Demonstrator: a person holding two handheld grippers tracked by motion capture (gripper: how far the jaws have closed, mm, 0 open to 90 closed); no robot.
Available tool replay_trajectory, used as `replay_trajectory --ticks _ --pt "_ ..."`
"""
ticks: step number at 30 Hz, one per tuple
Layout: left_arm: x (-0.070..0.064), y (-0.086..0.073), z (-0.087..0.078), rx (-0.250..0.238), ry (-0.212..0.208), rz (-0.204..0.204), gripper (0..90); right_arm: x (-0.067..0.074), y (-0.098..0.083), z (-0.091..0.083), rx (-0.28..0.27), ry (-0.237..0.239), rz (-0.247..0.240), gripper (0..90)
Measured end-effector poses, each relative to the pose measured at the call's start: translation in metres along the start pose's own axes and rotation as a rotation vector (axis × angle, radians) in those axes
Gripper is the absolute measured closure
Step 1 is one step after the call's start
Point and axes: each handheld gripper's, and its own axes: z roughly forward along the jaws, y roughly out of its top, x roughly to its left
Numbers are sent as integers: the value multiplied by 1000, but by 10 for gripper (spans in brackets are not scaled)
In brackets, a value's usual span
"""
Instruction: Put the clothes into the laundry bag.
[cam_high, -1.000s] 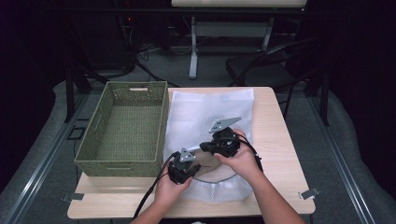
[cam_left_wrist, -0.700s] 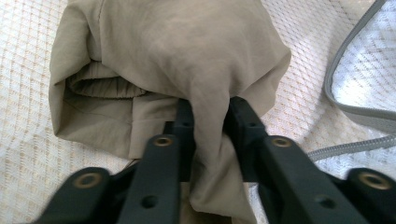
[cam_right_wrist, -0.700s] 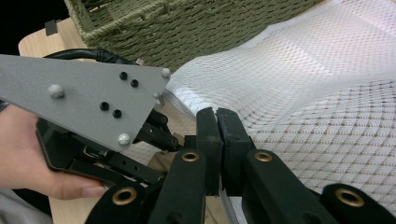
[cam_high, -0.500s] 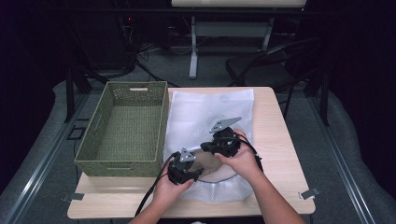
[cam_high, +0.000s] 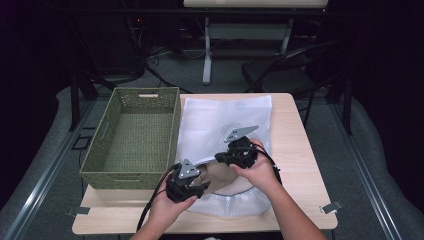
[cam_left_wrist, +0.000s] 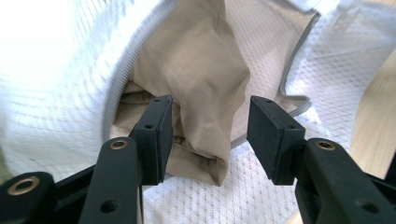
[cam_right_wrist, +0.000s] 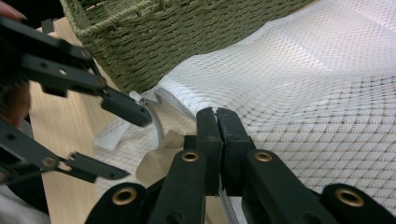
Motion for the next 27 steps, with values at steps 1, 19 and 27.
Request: replay_trajectory --ticks 1,19,27 --pt "1 2 -3 -8 4 -2 505 0 0 0 2 0 -2 886" --pt "32 13 1 8 9 -39 469 0 0 -1 1 0 -5 886" --pt "31 19 13 26 23 -23 424 0 0 -1 1 -1 -7 886"
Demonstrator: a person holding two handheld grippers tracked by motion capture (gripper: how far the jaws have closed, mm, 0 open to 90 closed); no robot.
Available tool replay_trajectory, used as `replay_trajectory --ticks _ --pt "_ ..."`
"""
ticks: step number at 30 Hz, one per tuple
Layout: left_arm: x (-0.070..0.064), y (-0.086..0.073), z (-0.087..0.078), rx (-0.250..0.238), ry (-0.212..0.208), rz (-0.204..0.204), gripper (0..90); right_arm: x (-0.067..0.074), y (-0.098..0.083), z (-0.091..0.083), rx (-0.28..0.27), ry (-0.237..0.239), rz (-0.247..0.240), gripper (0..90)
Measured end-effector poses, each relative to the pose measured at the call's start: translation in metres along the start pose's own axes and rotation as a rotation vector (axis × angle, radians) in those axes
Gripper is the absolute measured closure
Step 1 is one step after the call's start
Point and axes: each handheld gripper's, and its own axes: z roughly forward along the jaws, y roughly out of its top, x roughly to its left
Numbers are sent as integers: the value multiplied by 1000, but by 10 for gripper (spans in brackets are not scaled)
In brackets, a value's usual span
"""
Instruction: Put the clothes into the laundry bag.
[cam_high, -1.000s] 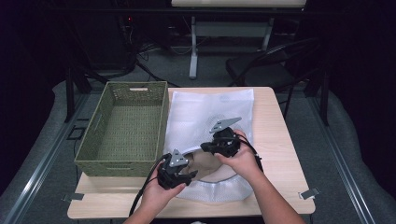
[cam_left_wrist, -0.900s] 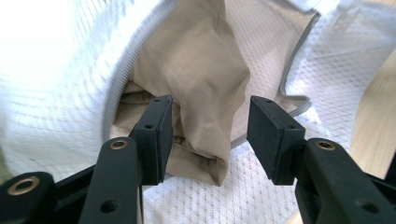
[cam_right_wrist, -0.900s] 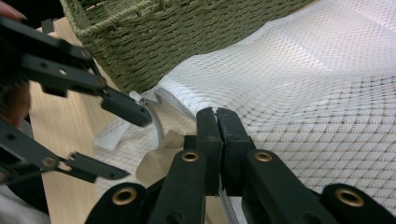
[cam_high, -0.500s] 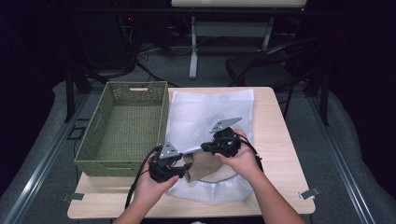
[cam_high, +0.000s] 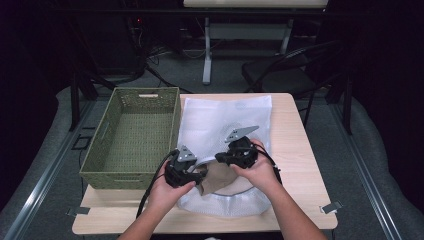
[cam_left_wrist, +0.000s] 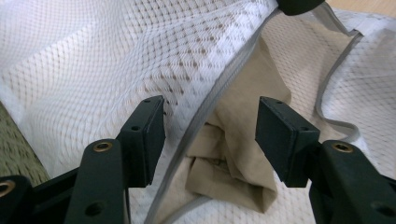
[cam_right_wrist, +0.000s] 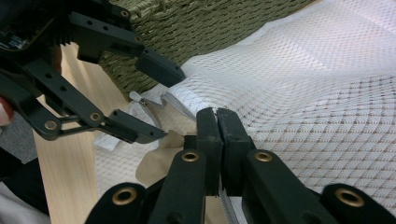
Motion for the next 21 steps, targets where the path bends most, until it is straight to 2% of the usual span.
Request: replay_trajectory --ticks 2,6,8,14,16,21 --pt "-1 2 4 -12 15 10 424 1 0 0 2 -1 2 886" --pt "-4 7 10 -4 36 42 430 1 1 -1 -1 -2 -5 886" --pt "-4 9 13 -12 21 51 437 2 1 -1 -1 1 -5 886" --pt "-7 13 19 0 21 81 446 1 1 -1 2 0 -7 886" --pt "-7 14 20 -1 59 95 452 1 1 -1 3 0 -6 886" --pt "-4 14 21 -12 57 88 555 2 0 0 -5 -3 0 886"
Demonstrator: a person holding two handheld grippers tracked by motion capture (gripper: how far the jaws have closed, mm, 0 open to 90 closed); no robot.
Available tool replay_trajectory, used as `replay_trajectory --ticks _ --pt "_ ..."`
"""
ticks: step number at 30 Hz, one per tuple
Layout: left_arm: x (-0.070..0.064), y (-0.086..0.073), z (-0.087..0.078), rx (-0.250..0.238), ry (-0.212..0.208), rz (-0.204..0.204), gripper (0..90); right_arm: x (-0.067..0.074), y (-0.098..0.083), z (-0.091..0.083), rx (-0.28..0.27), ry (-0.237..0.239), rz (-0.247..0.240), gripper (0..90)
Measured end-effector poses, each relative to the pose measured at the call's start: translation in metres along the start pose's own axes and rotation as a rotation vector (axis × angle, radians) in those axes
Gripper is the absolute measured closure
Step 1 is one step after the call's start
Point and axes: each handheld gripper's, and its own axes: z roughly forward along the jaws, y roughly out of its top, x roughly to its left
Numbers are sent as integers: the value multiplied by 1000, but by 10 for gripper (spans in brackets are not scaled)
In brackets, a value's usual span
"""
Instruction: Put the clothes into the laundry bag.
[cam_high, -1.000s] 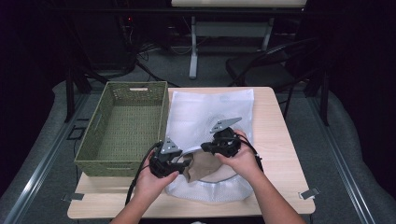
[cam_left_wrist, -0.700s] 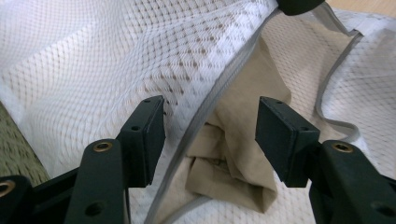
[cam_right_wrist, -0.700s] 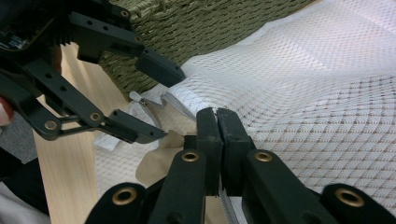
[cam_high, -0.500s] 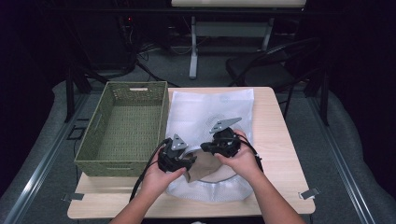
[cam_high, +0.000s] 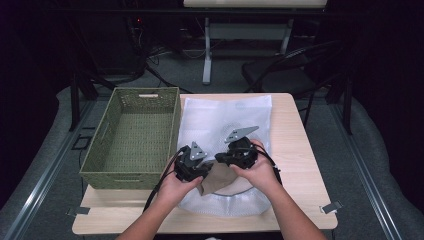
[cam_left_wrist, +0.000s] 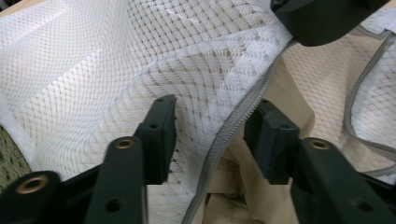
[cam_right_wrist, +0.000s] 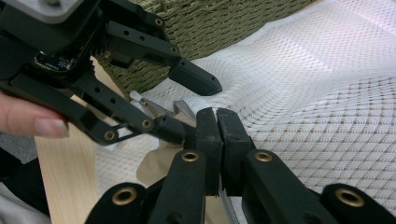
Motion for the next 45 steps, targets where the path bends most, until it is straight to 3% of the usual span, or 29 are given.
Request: replay_trajectory --ticks 2,4,14,20,26,31,40,45 --pt "1 0 1 14 8 -11 609 0 0 0 8 1 2 886" --pt "1 1 2 11 -10 -24 649 0 0 1 9 0 0 886" --pt "1 9 0 53 -48 22 881 -1 0 0 3 -2 7 883" --pt "3 13 -3 46 -76 10 887 -1 -1 -1 -9 -8 11 850" --pt "7 21 -10 19 -100 19 888 -1 0 -15 -48 -18 31 790" --pt "10 27 -17 -13 -134 18 887 8 -1 -30 -102 -33 39 795" --pt "17 29 -25 -55 -143 3 886 35 -16 -38 -110 -38 29 798" --pt "18 29 -29 -65 -149 -8 886 41 -33 -27 -64 -47 37 793"
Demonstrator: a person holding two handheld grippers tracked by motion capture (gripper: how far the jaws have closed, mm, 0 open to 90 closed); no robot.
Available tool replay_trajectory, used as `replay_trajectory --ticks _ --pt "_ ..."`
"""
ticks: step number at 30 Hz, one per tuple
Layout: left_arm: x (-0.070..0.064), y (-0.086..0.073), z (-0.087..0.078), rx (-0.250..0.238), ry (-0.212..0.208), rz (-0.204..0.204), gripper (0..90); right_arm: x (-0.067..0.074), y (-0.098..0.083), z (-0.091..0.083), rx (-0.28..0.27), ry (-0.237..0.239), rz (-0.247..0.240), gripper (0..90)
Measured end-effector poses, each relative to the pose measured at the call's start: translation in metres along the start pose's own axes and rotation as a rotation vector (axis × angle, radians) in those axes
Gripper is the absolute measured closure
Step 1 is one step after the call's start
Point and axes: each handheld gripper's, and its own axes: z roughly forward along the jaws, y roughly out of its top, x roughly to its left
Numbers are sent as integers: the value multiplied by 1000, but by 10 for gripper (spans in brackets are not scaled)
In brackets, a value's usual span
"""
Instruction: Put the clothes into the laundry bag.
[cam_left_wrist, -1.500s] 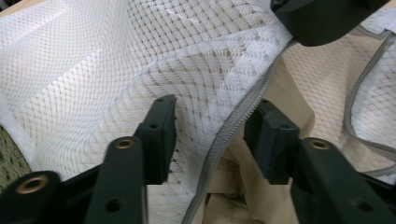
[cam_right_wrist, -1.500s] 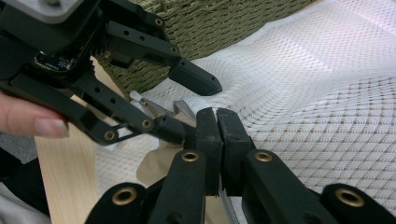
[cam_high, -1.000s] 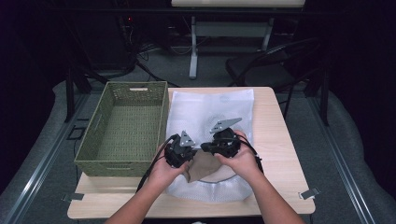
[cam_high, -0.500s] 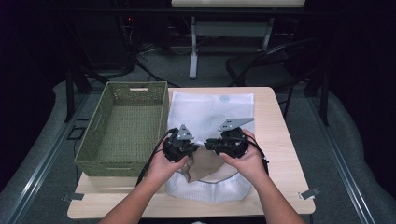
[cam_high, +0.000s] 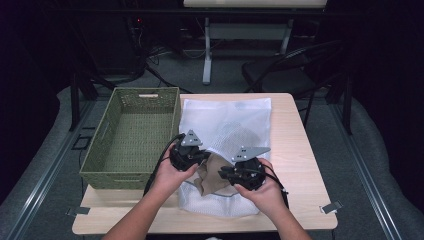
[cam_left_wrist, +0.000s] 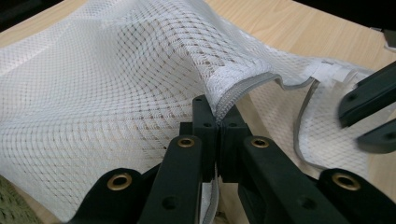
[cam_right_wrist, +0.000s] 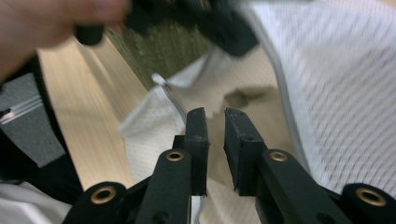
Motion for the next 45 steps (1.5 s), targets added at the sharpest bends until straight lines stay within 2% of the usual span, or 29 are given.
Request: replay_trajectory --ticks 6,9,15,22,24,32,35,40,45 --pt "-3 -3 3 11 10 4 885 -7 -27 22 84 -28 39 766" --pt "-3 -5 5 14 12 0 885 -12 -39 30 117 -58 42 755" --pt "-3 -9 5 25 18 -5 883 -22 -53 41 125 -89 89 711" --pt "-4 -11 8 36 19 3 879 -26 -56 48 118 -125 94 633" --pt "-5 -11 9 38 17 3 879 -26 -56 50 122 -120 98 619" --pt "-4 -13 10 30 23 -2 877 -21 -54 59 117 -171 62 541" --pt "-4 -13 9 37 18 -5 875 -21 -54 65 137 -177 53 514" --pt "-4 -14 10 36 20 -3 873 -22 -53 71 163 -183 51 522" --pt "-5 -15 11 39 18 -1 871 -24 -54 75 186 -196 62 609"
